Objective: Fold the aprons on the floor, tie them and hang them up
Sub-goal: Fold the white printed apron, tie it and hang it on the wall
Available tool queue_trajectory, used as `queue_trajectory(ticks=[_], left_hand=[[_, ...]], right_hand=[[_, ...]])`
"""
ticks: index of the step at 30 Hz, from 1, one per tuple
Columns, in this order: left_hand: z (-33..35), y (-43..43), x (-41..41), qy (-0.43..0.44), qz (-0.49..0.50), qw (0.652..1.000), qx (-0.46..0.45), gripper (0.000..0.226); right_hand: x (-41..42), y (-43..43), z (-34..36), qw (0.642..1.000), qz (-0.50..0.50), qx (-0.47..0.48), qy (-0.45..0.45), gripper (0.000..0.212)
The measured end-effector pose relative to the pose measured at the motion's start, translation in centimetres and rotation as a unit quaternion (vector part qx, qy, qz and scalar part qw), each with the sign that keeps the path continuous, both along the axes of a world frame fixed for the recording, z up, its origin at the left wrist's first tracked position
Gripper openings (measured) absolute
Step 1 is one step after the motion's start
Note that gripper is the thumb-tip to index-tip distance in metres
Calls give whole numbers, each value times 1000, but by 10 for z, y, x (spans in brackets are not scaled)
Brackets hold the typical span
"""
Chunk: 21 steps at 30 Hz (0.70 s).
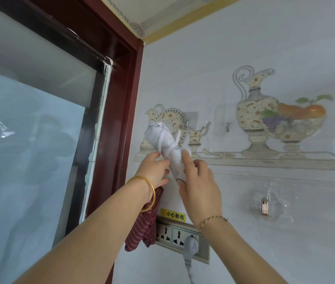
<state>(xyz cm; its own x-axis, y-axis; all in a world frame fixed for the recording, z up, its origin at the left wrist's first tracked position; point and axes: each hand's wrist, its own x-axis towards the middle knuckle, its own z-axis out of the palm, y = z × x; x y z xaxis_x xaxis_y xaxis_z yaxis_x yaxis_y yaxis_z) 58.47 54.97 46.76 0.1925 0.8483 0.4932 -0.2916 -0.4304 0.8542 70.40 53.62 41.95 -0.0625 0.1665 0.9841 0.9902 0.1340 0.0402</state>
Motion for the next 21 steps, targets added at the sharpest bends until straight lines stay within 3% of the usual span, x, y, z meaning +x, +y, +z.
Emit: queue_trajectory(ticks=[3, 8, 13, 21], left_hand=[[5, -2, 6, -7, -3, 1000, 12, 29], [17, 0, 18, -24, -9, 998, 56, 24], [27, 9, 22, -18, 24, 996, 85, 46], [24, 12, 22, -18, 40, 996, 73, 48]], right_hand=[[-3, 4, 6, 999, -24, 21, 7, 85], [-4, 5, 27, 999, -18, -29, 43, 79], [2, 9, 47, 994, 36, -76, 68, 71], [4, 20, 48, 984, 92, -113, 99, 69]])
